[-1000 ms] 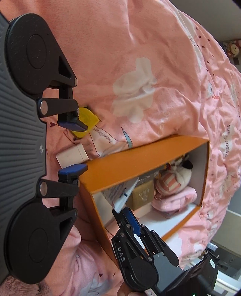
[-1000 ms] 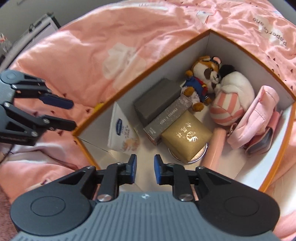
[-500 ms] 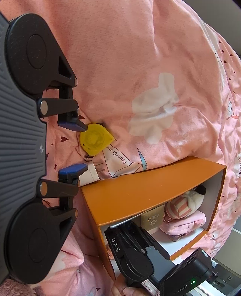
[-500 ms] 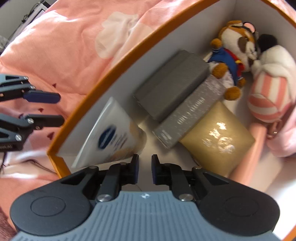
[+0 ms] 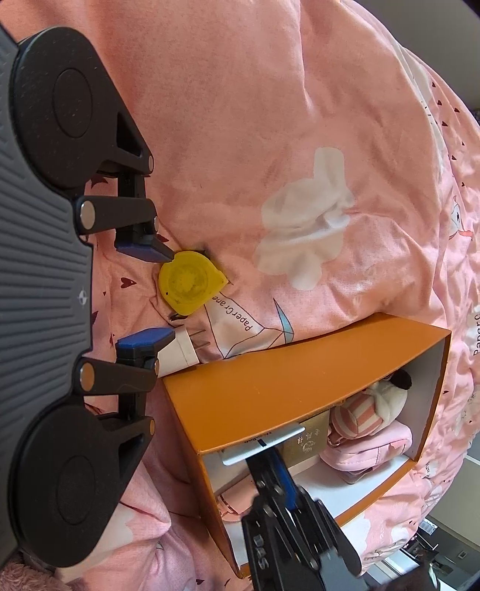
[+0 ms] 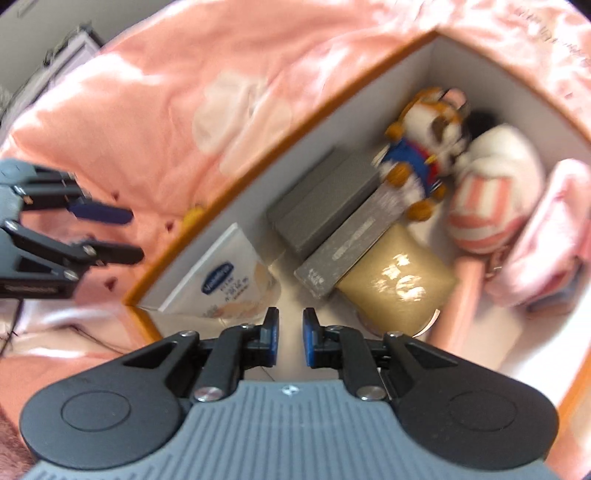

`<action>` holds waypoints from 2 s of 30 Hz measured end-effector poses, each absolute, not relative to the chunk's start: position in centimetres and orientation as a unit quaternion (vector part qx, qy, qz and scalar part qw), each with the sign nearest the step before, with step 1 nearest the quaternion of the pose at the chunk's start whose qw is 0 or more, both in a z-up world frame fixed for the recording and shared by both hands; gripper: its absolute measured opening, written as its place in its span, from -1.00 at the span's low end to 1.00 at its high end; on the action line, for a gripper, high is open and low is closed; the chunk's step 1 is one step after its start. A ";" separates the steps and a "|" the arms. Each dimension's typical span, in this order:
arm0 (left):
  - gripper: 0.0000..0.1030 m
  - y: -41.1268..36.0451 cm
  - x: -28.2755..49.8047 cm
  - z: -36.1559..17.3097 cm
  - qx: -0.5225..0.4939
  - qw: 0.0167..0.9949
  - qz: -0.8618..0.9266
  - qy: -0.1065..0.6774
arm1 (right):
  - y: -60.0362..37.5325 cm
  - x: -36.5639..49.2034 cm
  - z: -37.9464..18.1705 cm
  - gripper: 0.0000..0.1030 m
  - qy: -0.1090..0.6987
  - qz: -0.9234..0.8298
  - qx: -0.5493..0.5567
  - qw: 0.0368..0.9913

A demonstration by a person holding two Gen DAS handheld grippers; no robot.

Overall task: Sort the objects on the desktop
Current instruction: 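Reach the left tool toward the yellow tape measure while the right tool reaches the white charger, then grasp the yellow tape measure with the left tool while the right tool grasps the white charger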

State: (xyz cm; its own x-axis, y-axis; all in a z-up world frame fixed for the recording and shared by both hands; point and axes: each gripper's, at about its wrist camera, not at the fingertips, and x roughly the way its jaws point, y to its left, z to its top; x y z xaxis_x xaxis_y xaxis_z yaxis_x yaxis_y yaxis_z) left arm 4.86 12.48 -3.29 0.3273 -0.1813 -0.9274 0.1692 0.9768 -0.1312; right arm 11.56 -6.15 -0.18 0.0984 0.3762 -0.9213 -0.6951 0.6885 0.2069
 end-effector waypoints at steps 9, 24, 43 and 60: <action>-0.12 12.4 3.0 -2.0 0.007 0.817 -0.108 0.566 | -4.5 6.9 5.6 -0.69 0.495 0.383 -0.042 0.779; -0.12 11.5 -0.2 -3.8 0.064 0.804 -0.119 0.579 | -0.1 0.6 -1.2 -0.33 0.549 0.246 -0.045 0.797; -0.13 14.4 0.1 -3.0 0.002 0.815 -0.103 0.570 | 2.8 2.2 -5.3 -0.07 0.566 0.131 0.007 0.814; -0.12 13.9 0.7 -2.5 0.014 0.806 -0.070 0.588 | 2.2 3.7 -8.9 -0.30 0.609 0.137 0.020 0.781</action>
